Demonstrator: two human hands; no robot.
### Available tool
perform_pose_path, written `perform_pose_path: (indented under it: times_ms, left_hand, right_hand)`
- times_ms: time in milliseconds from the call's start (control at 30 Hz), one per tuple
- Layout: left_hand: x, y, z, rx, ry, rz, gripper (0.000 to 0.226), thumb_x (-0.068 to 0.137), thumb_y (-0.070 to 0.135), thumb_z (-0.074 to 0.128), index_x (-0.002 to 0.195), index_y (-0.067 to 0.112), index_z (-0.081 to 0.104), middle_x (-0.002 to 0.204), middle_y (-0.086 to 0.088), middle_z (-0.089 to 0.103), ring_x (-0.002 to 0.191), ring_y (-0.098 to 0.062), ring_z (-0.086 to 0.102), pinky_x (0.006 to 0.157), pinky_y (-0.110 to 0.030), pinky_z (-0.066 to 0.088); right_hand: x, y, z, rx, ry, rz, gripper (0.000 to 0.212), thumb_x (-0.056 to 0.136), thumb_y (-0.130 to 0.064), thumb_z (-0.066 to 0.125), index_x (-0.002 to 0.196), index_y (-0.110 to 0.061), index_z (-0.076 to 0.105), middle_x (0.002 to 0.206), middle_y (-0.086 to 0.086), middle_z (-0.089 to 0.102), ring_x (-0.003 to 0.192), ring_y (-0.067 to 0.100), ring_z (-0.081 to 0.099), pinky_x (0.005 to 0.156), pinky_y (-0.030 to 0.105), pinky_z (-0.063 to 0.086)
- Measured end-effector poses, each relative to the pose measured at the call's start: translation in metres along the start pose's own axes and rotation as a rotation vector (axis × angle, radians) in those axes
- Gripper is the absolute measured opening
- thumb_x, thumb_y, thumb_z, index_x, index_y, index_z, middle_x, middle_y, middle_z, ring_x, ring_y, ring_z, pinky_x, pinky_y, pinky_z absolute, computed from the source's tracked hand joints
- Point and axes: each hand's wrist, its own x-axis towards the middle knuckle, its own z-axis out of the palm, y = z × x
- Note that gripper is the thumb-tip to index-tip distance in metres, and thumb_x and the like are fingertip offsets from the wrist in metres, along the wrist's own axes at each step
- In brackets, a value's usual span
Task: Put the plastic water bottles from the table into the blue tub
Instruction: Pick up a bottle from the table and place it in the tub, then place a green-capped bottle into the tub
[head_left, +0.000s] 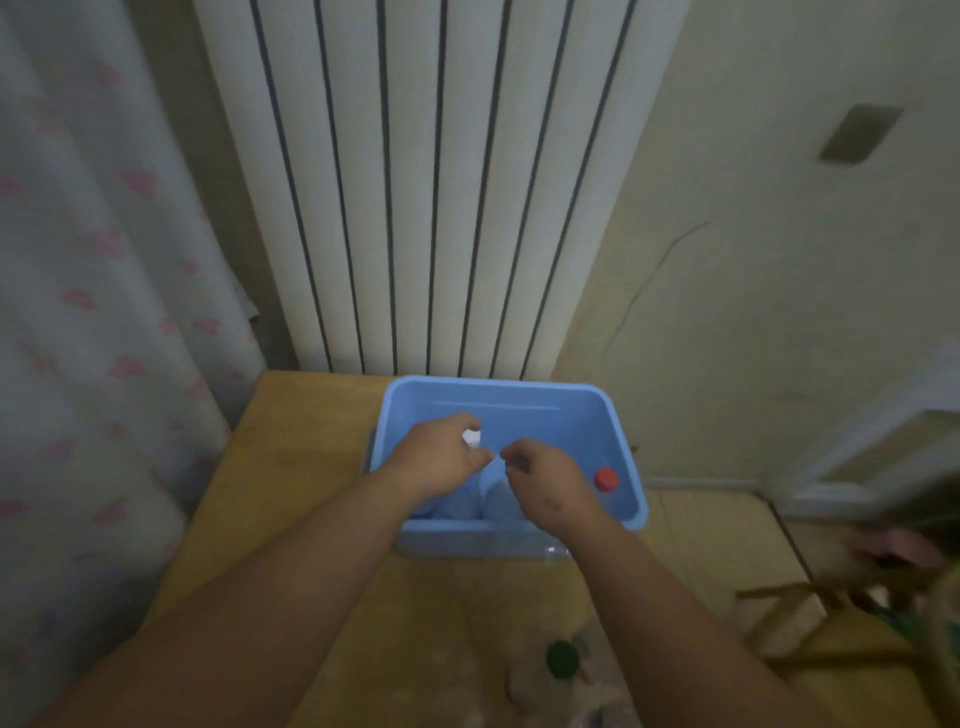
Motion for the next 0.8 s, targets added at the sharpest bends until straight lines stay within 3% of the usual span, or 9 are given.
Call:
perform_pose_path:
  times_ms: [133,200,300,433,633,800]
  left_hand:
    - [-0.029,0.004,0.007,0.06,-0.051,0.082,0.047,0.086,0.049,0.062,0.129,0.031,0.053,0.093,0.009,0.064,0.104,-0.019,0.057,0.091,-0.039,0.05]
    - [-0.046,0.007,0.008,0.065,-0.083,0.115,0.044,0.088,0.048,0.062,0.127,0.03,0.054,0.1,0.005,0.066,0.094,-0.017,0.062,0.088,-0.037,0.052]
    - [-0.07,0.011,0.014,0.109,-0.119,0.152,0.042,0.089,0.047,0.06,0.127,0.03,0.056,0.111,0.003,0.066,0.098,-0.016,0.061,0.085,-0.032,0.05]
    - [-0.094,0.018,0.028,0.145,-0.168,0.197,0.038,0.091,0.044,0.059,0.125,0.029,0.058,0.109,0.003,0.065,0.094,-0.014,0.059,0.078,-0.025,0.047]
    - [-0.121,0.036,0.063,0.175,-0.202,0.185,0.036,0.089,0.04,0.063,0.121,0.025,0.062,0.113,0.003,0.065,0.098,-0.015,0.059,0.086,-0.029,0.05]
    - [-0.131,0.048,0.087,0.186,-0.259,0.139,0.037,0.088,0.037,0.064,0.123,0.025,0.061,0.117,0.002,0.064,0.1,-0.014,0.059,0.084,-0.026,0.047]
  right_hand:
    - [-0.04,0.006,-0.005,0.005,0.047,0.056,0.028,0.092,-0.016,0.048,0.116,-0.018,0.062,0.122,0.005,0.065,0.113,0.026,0.059,0.094,0.03,0.044]
    - [-0.059,0.009,-0.005,-0.001,0.053,0.069,0.028,0.093,-0.016,0.047,0.117,-0.018,0.062,0.123,0.007,0.064,0.111,0.027,0.059,0.096,0.035,0.047]
    - [-0.086,0.016,-0.007,0.009,0.043,0.096,0.03,0.092,-0.015,0.047,0.119,-0.017,0.062,0.123,0.007,0.064,0.111,0.026,0.059,0.097,0.036,0.047]
    - [-0.115,0.033,-0.011,-0.021,0.023,0.103,0.029,0.091,-0.018,0.051,0.118,-0.021,0.061,0.117,0.004,0.065,0.106,0.023,0.06,0.09,0.032,0.048]
    - [-0.136,0.055,-0.014,-0.029,-0.049,0.108,0.028,0.088,-0.016,0.052,0.113,-0.019,0.064,0.113,0.005,0.067,0.103,0.022,0.061,0.088,0.032,0.05]
    - [-0.144,0.07,-0.014,-0.022,-0.071,0.075,0.032,0.087,-0.012,0.048,0.114,-0.019,0.063,0.114,0.004,0.067,0.104,0.022,0.061,0.086,0.029,0.047]
